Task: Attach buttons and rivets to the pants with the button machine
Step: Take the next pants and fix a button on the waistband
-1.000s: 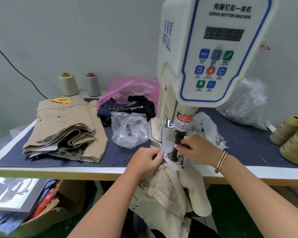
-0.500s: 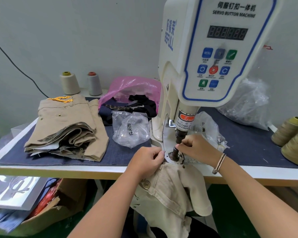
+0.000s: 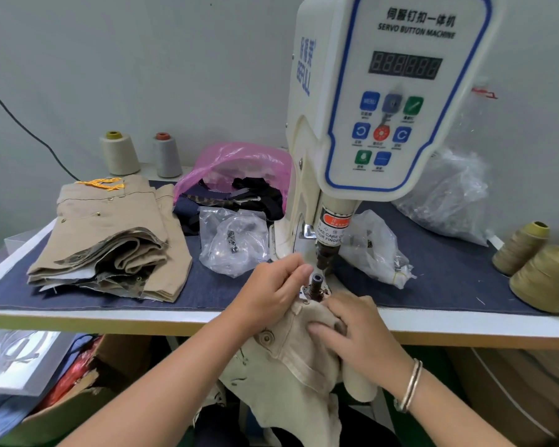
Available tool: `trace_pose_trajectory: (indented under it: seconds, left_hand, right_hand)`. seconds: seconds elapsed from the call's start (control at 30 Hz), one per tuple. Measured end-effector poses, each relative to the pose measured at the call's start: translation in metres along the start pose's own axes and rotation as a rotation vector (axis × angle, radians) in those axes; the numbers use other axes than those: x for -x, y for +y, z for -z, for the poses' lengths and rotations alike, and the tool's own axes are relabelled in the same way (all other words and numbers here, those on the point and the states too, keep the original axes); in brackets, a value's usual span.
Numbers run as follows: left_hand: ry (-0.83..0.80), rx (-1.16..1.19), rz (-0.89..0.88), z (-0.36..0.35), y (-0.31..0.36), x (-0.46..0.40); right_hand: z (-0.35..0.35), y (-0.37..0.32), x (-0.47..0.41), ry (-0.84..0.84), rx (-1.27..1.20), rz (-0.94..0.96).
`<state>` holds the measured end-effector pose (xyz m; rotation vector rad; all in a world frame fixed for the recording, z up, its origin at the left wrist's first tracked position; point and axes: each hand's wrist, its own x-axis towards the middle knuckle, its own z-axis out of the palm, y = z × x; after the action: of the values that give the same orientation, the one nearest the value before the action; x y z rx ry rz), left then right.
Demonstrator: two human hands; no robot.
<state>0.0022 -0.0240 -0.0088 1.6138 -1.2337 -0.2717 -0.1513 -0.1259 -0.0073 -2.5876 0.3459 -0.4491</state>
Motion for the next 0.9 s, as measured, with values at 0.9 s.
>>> trace_pose_trajectory:
  seconds: [0.9]
  left_hand:
    - [0.037, 0.103, 0.191, -0.018, 0.011, 0.101]
  right_hand:
    - [0.033, 0.021, 0.030, 0.480, -1.582, -0.469]
